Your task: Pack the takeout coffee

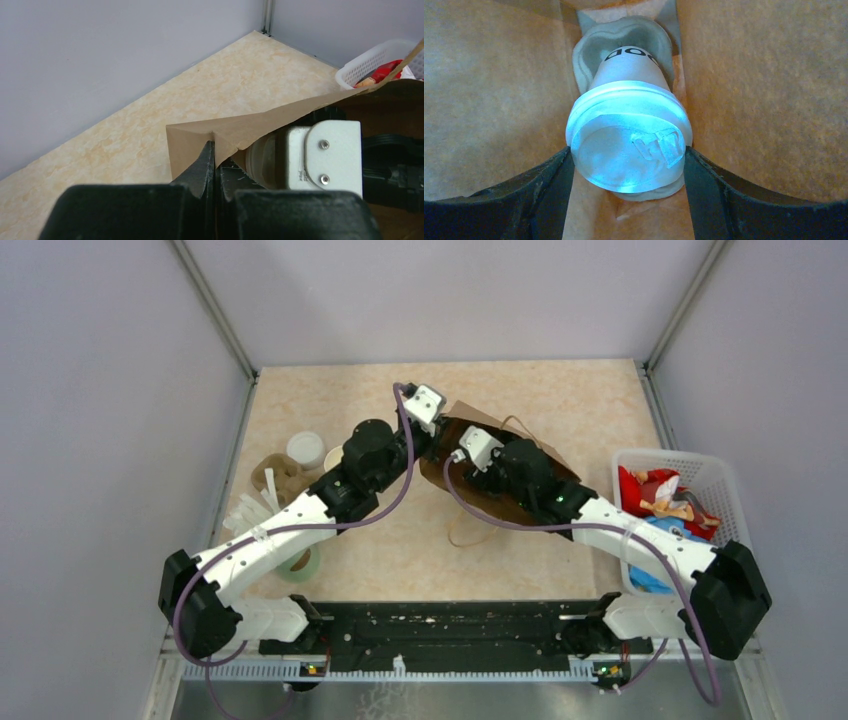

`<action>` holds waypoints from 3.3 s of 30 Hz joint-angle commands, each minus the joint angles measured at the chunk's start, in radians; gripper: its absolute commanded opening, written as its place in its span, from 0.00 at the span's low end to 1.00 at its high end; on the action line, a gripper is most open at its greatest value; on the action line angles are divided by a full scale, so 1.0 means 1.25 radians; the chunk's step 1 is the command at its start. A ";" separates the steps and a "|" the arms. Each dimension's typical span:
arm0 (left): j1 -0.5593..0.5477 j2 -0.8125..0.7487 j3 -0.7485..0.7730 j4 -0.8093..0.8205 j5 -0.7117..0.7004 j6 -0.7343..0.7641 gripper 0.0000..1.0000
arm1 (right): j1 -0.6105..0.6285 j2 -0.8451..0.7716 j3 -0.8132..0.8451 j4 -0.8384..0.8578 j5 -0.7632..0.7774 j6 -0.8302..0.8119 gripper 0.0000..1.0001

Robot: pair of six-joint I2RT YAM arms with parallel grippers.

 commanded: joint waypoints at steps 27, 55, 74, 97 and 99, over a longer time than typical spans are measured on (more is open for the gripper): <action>-0.003 -0.050 -0.042 0.064 0.073 -0.075 0.00 | -0.046 0.073 0.090 0.068 -0.096 0.072 0.44; -0.004 -0.019 0.073 -0.140 0.073 -0.303 0.00 | -0.014 0.072 0.186 -0.174 -0.032 0.204 0.45; -0.005 0.040 0.208 -0.444 0.070 -0.534 0.00 | 0.045 0.126 0.283 -0.581 -0.201 0.355 0.43; -0.003 -0.057 0.182 -0.486 -0.130 -0.445 0.64 | 0.049 0.307 0.366 -0.672 -0.294 0.377 0.45; -0.002 -0.100 0.152 -0.478 -0.135 -0.425 0.73 | 0.049 0.319 0.374 -0.680 -0.292 0.374 0.45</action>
